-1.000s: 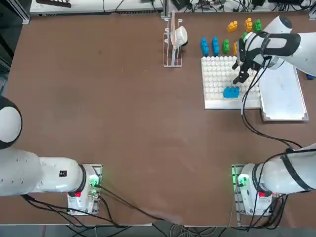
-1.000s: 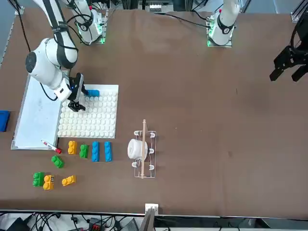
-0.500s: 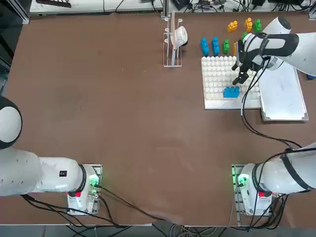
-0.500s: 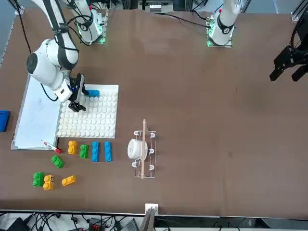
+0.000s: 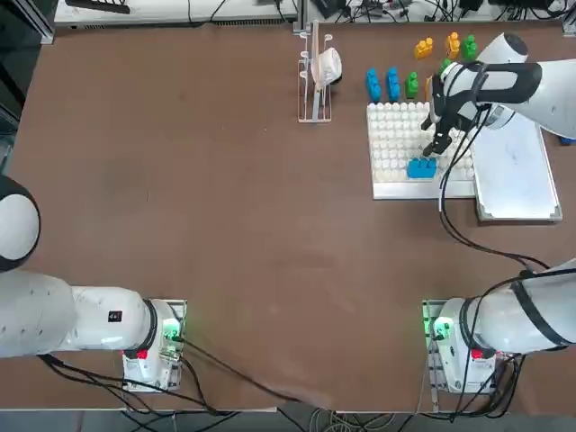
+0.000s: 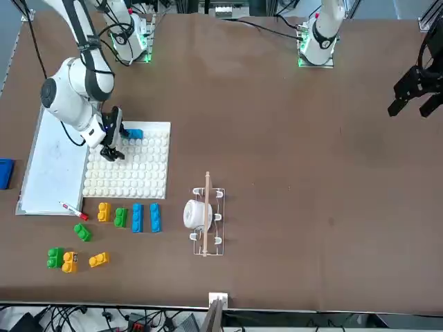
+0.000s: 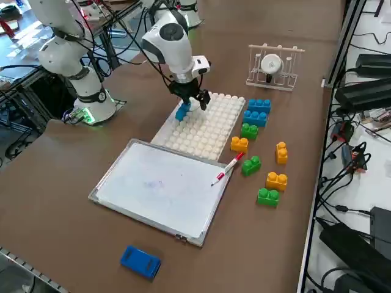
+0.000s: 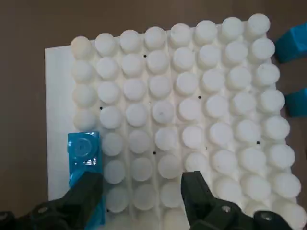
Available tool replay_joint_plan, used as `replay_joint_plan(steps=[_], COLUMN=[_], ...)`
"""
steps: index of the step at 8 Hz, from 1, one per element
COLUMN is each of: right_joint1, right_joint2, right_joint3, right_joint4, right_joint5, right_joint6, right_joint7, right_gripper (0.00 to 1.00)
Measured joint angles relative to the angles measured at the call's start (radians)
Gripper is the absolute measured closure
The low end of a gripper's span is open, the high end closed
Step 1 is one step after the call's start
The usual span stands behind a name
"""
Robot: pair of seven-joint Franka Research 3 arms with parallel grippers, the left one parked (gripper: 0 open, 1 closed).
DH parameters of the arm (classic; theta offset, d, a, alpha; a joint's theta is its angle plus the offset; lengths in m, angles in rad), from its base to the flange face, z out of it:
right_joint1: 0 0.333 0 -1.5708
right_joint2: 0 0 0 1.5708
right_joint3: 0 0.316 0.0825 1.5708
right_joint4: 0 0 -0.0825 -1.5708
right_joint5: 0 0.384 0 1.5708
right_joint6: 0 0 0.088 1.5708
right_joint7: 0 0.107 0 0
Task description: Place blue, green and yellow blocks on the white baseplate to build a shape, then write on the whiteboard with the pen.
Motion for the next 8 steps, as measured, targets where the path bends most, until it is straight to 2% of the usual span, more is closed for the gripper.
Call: replay_joint_plan(steps=[8], right_joint1=[0.009], right_joint2=[0.004], right_joint3=[0.004], right_joint4=[-0.013], right_joint5=[0.0], right_joint6=[-0.004], right_joint7=[-0.001], right_gripper=[0.0])
